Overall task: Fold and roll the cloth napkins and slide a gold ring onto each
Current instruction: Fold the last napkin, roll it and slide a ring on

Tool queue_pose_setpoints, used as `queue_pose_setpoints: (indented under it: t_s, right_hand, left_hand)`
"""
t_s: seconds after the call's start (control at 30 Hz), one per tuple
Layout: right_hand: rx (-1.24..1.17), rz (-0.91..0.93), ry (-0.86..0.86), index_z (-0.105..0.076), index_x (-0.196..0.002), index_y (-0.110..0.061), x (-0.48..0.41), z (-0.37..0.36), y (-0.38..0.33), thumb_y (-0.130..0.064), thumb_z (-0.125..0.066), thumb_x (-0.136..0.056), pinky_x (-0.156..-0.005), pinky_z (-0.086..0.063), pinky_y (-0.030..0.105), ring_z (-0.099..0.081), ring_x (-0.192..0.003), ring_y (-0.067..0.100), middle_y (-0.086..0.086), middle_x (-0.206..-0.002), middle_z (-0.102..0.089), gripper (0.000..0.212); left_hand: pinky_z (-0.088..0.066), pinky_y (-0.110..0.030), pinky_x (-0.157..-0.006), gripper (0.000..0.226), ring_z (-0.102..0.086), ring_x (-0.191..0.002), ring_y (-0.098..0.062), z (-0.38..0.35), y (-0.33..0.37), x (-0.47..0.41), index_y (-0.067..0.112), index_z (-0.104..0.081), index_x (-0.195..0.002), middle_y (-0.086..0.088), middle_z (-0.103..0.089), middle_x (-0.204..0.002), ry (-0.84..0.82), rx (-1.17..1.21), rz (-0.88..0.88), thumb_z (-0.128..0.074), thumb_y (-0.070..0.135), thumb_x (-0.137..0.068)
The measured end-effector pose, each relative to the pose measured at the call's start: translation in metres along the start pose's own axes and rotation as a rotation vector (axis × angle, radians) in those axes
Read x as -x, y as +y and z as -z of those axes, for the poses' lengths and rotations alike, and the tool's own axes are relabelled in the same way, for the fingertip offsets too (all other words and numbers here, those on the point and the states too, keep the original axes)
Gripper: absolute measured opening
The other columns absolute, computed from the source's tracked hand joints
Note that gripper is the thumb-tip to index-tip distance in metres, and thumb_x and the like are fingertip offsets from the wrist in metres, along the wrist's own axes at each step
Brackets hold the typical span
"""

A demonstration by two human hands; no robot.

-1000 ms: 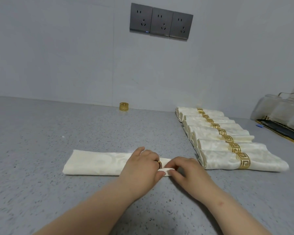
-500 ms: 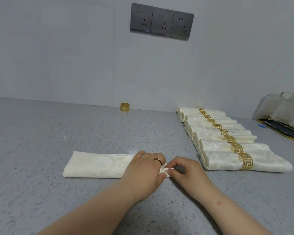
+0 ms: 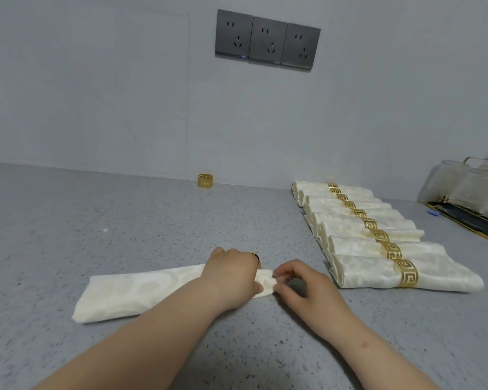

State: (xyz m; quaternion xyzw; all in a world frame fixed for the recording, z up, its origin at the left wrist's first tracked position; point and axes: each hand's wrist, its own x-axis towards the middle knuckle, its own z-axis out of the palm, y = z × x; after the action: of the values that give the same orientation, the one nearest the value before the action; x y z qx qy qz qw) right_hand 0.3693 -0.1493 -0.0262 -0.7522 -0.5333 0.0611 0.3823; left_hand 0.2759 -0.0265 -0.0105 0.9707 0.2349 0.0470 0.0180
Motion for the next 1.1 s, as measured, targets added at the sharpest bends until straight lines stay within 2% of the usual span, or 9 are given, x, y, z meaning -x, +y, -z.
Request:
queue_pose_setpoints:
  t_s: [0.33,0.43,0.57,0.63,0.73,0.87,0.93,1.0,1.1]
  right_hand:
    - [0.139,-0.011,-0.039,-0.049,-0.08,-0.039,-0.01,-0.001,0.001,-0.019,-0.055,-0.089,-0.079,-0.039,0.007,-0.053,-0.092,0.002,-0.015,-0.092,-0.058,0.023]
    - [0.277,0.051,-0.08,-0.059,-0.099,-0.026,-0.03,-0.002,-0.002,-0.02,-0.051,-0.091,-0.075,-0.031,-0.001,-0.045,-0.086,-0.006,-0.025,-0.088,-0.048,0.012]
    - [0.452,0.07,-0.146,-0.057,-0.115,-0.014,-0.078,-0.013,-0.007,-0.022,-0.046,-0.094,-0.082,-0.031,0.012,-0.047,-0.108,0.01,-0.005,-0.114,-0.057,0.025]
    - [0.503,0.034,-0.155,-0.056,-0.117,-0.013,-0.112,-0.025,-0.005,-0.023,-0.045,-0.095,-0.087,-0.033,0.019,-0.048,-0.113,0.016,0.0,-0.121,-0.057,0.027]
    - [0.506,-0.046,-0.137,-0.054,-0.122,-0.01,-0.171,-0.046,0.0,-0.019,-0.045,-0.095,-0.09,-0.036,0.025,-0.048,-0.117,0.023,0.007,-0.127,-0.055,0.03]
    - [0.456,-0.114,-0.132,-0.043,-0.134,-0.012,-0.245,-0.078,-0.003,-0.018,-0.042,-0.095,-0.101,-0.033,0.027,-0.042,-0.127,0.026,0.01,-0.138,-0.046,0.039]
    - [0.471,-0.103,-0.131,-0.038,-0.138,-0.013,-0.278,-0.097,-0.005,-0.017,-0.041,-0.095,-0.103,-0.033,0.03,-0.041,-0.127,0.029,0.013,-0.139,-0.042,0.043]
    - [0.515,-0.069,-0.112,-0.035,-0.138,-0.011,-0.304,-0.113,-0.009,-0.012,-0.043,-0.092,-0.101,-0.035,0.032,-0.04,-0.125,0.03,0.015,-0.138,-0.04,0.046]
    - [0.614,-0.009,-0.113,-0.029,-0.14,-0.012,-0.331,-0.126,-0.012,-0.005,-0.046,-0.086,-0.106,-0.028,0.034,-0.029,-0.132,0.028,0.008,-0.145,-0.034,0.058]
  left_hand:
    - [-0.028,-0.028,-0.094,0.025,-0.048,-0.104,-0.021,0.006,-0.047,0.008,0.015,-0.054,-0.113,-0.004,-0.059,-0.104,0.038,-0.184,-0.01,-0.041,0.022,-0.093]
    - [-0.025,-0.027,-0.101,0.025,-0.051,-0.099,-0.02,0.007,-0.078,0.015,0.018,-0.052,-0.115,0.0,-0.059,-0.095,0.093,-0.226,0.064,-0.04,0.02,-0.093]
    - [-0.025,-0.028,-0.108,0.025,-0.058,-0.096,-0.014,-0.001,-0.116,0.015,0.022,-0.054,-0.113,0.003,-0.049,-0.078,0.232,-0.285,0.129,-0.053,0.02,-0.088]
    - [-0.05,-0.024,-0.079,0.032,-0.06,-0.054,-0.011,-0.001,-0.129,0.014,0.022,-0.065,-0.072,0.004,-0.048,-0.048,0.329,-0.208,0.121,-0.086,0.024,-0.048]
    - [-0.02,-0.011,-0.045,0.067,-0.038,-0.026,-0.013,-0.011,-0.144,0.006,0.027,-0.033,-0.047,0.004,-0.02,-0.034,0.369,-0.178,0.098,-0.088,0.026,-0.01]
    - [-0.01,-0.016,-0.047,0.034,-0.041,-0.059,-0.015,-0.007,-0.15,0.0,0.029,-0.04,-0.069,0.006,-0.037,-0.056,0.362,-0.09,0.098,-0.073,0.037,-0.071]
    - [-0.023,-0.018,-0.054,0.015,-0.044,-0.081,-0.016,-0.016,-0.159,-0.003,0.031,-0.048,-0.107,0.01,-0.046,-0.073,0.358,-0.004,0.159,-0.044,0.037,-0.093]
    - [-0.026,-0.023,-0.063,0.027,-0.047,-0.092,-0.014,-0.023,-0.164,-0.003,0.037,-0.04,-0.121,0.013,-0.053,-0.09,0.302,0.047,0.19,-0.033,0.042,-0.096]
    - [-0.028,-0.011,-0.058,0.026,-0.039,-0.076,-0.007,-0.028,-0.17,-0.004,0.043,-0.039,-0.119,0.017,-0.035,-0.069,0.295,0.137,0.254,-0.034,0.046,-0.094]
